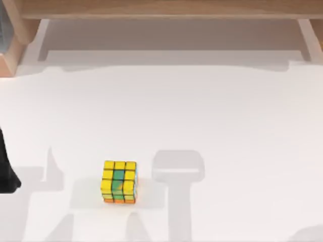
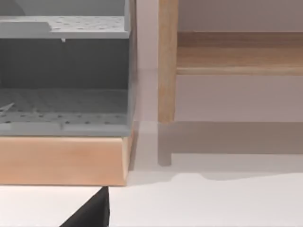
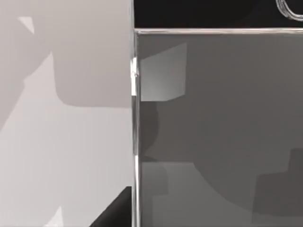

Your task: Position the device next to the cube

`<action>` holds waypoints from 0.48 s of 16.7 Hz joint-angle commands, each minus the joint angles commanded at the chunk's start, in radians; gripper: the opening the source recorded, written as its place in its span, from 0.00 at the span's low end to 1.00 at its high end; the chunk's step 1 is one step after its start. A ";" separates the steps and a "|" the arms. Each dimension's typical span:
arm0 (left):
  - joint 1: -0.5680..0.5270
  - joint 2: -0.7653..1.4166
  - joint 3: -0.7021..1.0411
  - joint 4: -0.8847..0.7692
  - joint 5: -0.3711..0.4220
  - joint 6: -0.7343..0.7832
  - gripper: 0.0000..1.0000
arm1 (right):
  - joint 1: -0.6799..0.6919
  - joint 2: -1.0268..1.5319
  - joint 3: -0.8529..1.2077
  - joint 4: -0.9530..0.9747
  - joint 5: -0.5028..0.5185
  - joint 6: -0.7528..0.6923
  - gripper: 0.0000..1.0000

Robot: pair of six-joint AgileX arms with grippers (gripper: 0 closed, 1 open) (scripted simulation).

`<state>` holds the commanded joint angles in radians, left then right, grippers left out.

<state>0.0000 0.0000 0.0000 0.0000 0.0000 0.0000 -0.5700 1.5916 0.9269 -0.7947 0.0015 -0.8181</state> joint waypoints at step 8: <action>0.000 0.000 0.000 0.000 0.000 0.000 1.00 | 0.342 -0.060 0.240 -0.091 0.040 0.445 0.00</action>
<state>0.0000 0.0000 0.0000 0.0000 0.0000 0.0000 -0.2283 1.5320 1.1672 -0.8853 0.0418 -0.3727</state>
